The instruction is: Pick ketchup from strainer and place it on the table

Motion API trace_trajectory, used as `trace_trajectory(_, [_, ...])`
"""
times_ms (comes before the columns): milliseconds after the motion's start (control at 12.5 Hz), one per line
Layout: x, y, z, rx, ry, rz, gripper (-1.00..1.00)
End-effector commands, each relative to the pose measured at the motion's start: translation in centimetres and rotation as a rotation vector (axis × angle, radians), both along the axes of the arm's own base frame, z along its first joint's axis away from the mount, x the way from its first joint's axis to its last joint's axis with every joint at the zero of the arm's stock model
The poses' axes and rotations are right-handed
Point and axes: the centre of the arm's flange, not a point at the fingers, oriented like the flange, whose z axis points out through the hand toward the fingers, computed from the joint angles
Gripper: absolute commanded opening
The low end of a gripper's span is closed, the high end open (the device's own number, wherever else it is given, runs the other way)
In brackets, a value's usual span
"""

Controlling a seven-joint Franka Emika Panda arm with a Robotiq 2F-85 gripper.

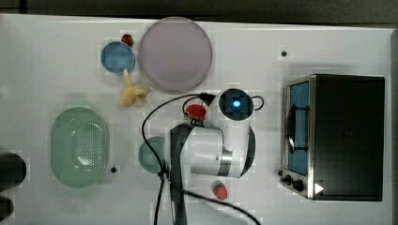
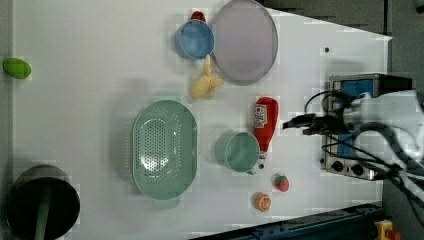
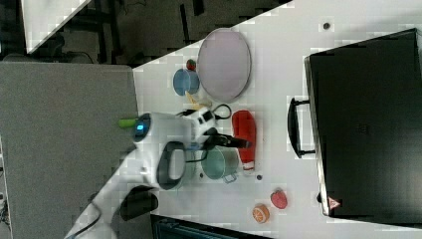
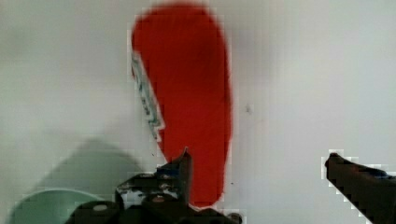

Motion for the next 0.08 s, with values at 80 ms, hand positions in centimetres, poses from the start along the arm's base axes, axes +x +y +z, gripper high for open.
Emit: trace_trajectory(80, [3.15, -0.11, 14.02, -0.081, -0.165, -0.231, 1.00])
